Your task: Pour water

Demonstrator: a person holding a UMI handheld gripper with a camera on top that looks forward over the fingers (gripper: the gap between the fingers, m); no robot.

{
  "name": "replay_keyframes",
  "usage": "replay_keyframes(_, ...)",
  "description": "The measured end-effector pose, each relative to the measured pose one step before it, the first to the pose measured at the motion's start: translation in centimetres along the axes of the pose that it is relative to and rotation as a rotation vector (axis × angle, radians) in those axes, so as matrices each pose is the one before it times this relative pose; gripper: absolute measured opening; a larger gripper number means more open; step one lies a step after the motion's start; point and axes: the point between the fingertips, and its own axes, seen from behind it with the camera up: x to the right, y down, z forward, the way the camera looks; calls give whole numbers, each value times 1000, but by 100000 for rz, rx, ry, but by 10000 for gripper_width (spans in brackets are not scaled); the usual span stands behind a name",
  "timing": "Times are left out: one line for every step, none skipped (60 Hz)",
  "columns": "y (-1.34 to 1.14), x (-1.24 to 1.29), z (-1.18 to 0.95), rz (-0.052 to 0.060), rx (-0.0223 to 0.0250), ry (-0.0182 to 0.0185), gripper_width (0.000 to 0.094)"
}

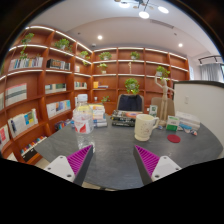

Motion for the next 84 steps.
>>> replay_keyframes(1259, -1839, 909, 702, -113, -372, 862)
replay_keyframes(563, -1289, 714, 475, -266, -559, 860)
replay_keyframes(407, -865, 439, 206, -328, -735, 861)
replay_keyframes(308, -766, 468, 56, -305, -835, 861)
replay_keyframes(257, -761, 447, -99, -246, -869, 863)
replay_keyframes(177, -641, 400, -188, -197, -627, 865)
replay_keyframes(141, -534, 401, -107, -106, -269, 867)
replay_keyframes(-48, -528, 379, -48, -10, -111, 870)
replay_keyframes(-30, -344, 367, -74, 267, -182, 869)
replay_keyframes(-193, -508, 388, -127, 234, -132, 870)
replay_keyframes(-153, -338, 354, -284, 587, -308, 872)
replay_keyframes(-275, -369, 417, -177, 641, -283, 870)
replay_keyframes(-274, -375, 381, 25, 597, -266, 868)
replay_keyframes(-279, -344, 384, 161, 622, -160, 868)
replay_keyframes(-348, -343, 343, 247, 687, -229, 868)
replay_keyframes(-375, -385, 364, 243, 746, -386, 868)
replay_keyframes(-397, -358, 388, 244, 780, -482, 869)
replay_keyframes(-362, -357, 396, 240, 877, -507, 870)
replay_keyframes(-409, -310, 419, 240, 880, -466, 866)
replay_keyframes(-371, -293, 371, 319, 889, -313, 866)
replay_keyframes(-361, -225, 410, 371, 847, -140, 868)
replay_keyframes(-334, -213, 443, 413, 733, 39, 867)
replay_keyframes(-309, -148, 434, 426, 711, 155, 869)
replay_keyframes(-285, -189, 434, 397, 632, 177, 869)
replay_keyframes(-245, -112, 419, 345, 578, 228, 868)
replay_keyframes(-243, -76, 395, 351, 520, 369, 867)
replay_keyframes(-211, -2, 390, 461, 463, 591, 866)
replay_keyframes(-152, 22, 369, 488, 369, 691, 865)
replay_keyframes(-106, 33, 385, 463, 263, 713, 865)
replay_keyframes(-106, 46, 338, 441, 223, 613, 864)
replay_keyframes(-94, 66, 342, 383, 292, 619, 864)
replay_keyframes(-108, 49, 354, 372, 302, 612, 862)
replay_keyframes(-132, 63, 299, 336, 376, 601, 861)
replay_keyframes(-171, -11, 323, 354, 318, 644, 855)
replay_keyframes(-86, 217, 256, 368, 470, 677, 838)
replay_keyframes(-90, 146, 227, 462, 275, 847, 814)
replay_keyframes(-118, 37, 247, 433, 193, 828, 791)
replay_keyframes(-36, 139, 147, 217, 423, 497, 762)
replay_keyframes(-60, 80, 165, -15, 332, 389, 727)
replay_keyframes(-10, 77, 148, -127, 216, 331, 680)
replay_keyframes(-10, 122, 136, -210, 170, 388, 645)
replay_keyframes(5, 122, 162, -378, 169, 485, 555)
replay_keyframes(23, 109, 51, -768, 184, 446, 529)
replay_keyframes(-58, 21, 26, -935, 365, 199, 527)
replay_keyframes(-3, -100, 23, -428, -138, -5, 520)
replay_keyframes(64, 159, -38, -144, -101, 143, 494)
replay_keyframes(-10, 44, -12, 176, 19, 220, 487)
replay_keyframes(-49, -123, -3, 270, -121, -56, 483)
replay_keyframes(65, 112, 136, 109, 289, -354, 447)
replay_keyframes(24, -37, -32, -337, -19, -128, 430)
replay_keyframes(-68, -22, -28, -559, 298, -227, 419)
replay_keyframes(-43, -27, 0, -295, 332, -340, 398)
replay_keyframes(20, 16, 5, 51, 95, -243, 390)
replay_keyframes(-61, 28, 22, 461, 375, -29, 372)
replay_keyframes(37, 31, 34, 491, -55, -20, 366)
replay_keyframes(-115, -97, 396, 346, 77, 79, 343)
replay_keyframes(82, 103, -265, 39, 12, -8, 342)
replay_keyframes(22, 32, -52, -53, 51, -50, 341)
replay_keyframes(71, 51, 7, -194, -39, -74, 342)
replay_keyframes(82, 69, 30, 41, -160, -45, 342)
replay_keyframes(32, 37, 31, 438, -177, -16, 343)
replay_keyframes(17, 83, 7, 566, -330, 128, 343)
replay_keyframes(-17, 99, 1, 309, -270, 89, 343)
replay_keyframes(0, 58, -11, 6, -380, -95, 342)
replay_keyframes(19, 81, 64, 164, -526, -148, 341)
replay_keyframes(-2, 147, 91, 772, -581, 98, 341)
replay_keyframes(-57, 193, 103, 1231, -679, 279, 340)
replay_keyframes(33, 213, 126, 1389, -420, 71, 340)
replay_keyframes(-73, 159, 102, 1357, -751, 127, 341)
replay_keyframes(-96, 152, 115, 1406, -620, 20, 341)
replay_keyframes(-241, 181, 138, 1507, -218, -151, 342)
replay_keyframes(-330, 212, 125, 1754, 79, -137, 343)
replay_keyframes(-371, 258, 148, 2340, 159, -106, 342)
replay_keyframes(-366, 231, 211, 3121, 18, -215, 341)
replay_keyframes(-323, 196, 234, 3736, -42, -556, 343)
replay_keyframes(-527, -90, 113, 3454, -352, -536, 342)
replay_keyframes(-518, 48, 209, 3821, 448, -1306, 343)
replay_keyframes(-415, 301, 486, 3791, 942, -1243, 342)
replay_keyframes(-594, 161, 315, 4270, 745, -833, 342)
replay_keyframes(-571, 199, 314, 4773, 715, -584, 342)
replay_keyframes(-497, 159, 308, 5078, 540, -640, 341)
replay_keyframes(-500, 139, 334, 5154, 454, -857, 341)
replay_keyframes(-530, 68, 328, 5041, 626, -1165, 341)
replay_keyframes(-644, -565, -230, 4983, 470, -761, 340)
